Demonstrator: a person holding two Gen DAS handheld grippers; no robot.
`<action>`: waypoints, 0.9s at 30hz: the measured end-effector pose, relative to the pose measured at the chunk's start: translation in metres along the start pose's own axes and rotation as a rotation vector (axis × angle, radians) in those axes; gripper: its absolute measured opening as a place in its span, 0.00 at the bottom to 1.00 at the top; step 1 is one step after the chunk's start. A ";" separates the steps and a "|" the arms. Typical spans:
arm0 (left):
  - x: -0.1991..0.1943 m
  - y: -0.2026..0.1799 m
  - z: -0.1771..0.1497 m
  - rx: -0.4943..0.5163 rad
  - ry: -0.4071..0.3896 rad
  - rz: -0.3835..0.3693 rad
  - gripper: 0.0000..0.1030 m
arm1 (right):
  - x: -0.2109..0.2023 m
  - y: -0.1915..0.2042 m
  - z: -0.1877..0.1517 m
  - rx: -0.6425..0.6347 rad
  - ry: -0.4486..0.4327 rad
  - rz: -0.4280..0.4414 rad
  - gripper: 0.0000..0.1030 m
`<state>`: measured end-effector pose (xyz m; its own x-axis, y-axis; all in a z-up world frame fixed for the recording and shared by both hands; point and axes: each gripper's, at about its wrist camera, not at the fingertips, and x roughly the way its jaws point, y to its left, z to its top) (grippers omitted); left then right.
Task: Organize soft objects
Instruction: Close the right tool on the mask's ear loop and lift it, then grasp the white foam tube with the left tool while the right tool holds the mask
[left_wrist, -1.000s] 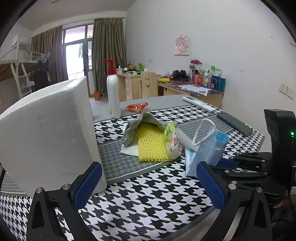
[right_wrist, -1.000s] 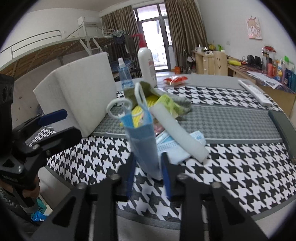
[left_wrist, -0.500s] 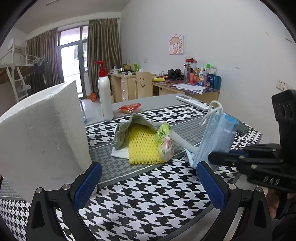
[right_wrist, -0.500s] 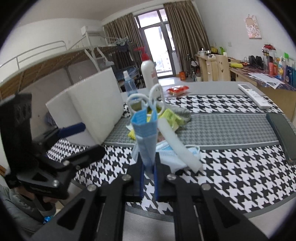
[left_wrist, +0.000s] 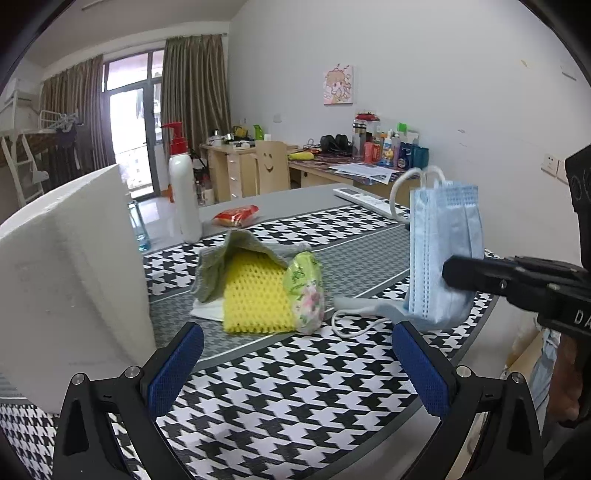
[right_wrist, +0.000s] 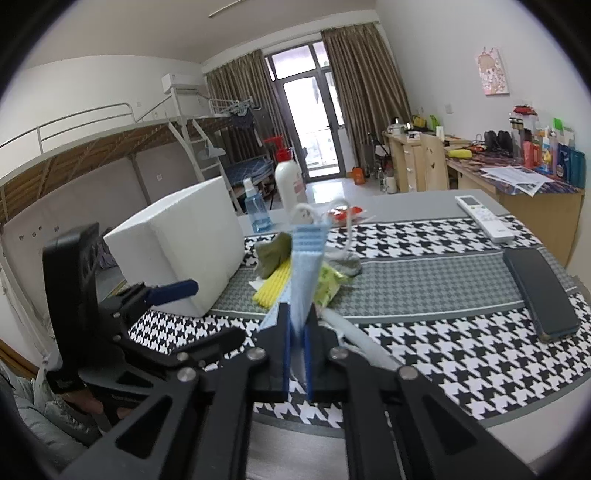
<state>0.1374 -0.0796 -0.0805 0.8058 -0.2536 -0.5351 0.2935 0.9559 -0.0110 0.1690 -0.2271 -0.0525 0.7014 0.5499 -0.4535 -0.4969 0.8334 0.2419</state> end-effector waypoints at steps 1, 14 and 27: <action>0.001 -0.002 0.000 0.000 0.003 -0.006 0.99 | -0.002 0.000 0.000 0.005 -0.005 -0.001 0.07; 0.010 -0.031 0.005 0.019 0.010 -0.071 0.99 | -0.030 -0.017 0.020 0.089 -0.085 0.051 0.06; 0.030 -0.058 0.024 0.038 0.036 -0.146 0.99 | -0.038 -0.042 0.008 0.141 -0.086 -0.080 0.07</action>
<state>0.1568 -0.1463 -0.0758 0.7345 -0.3834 -0.5599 0.4261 0.9027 -0.0592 0.1673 -0.2830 -0.0387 0.7798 0.4789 -0.4031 -0.3653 0.8711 0.3283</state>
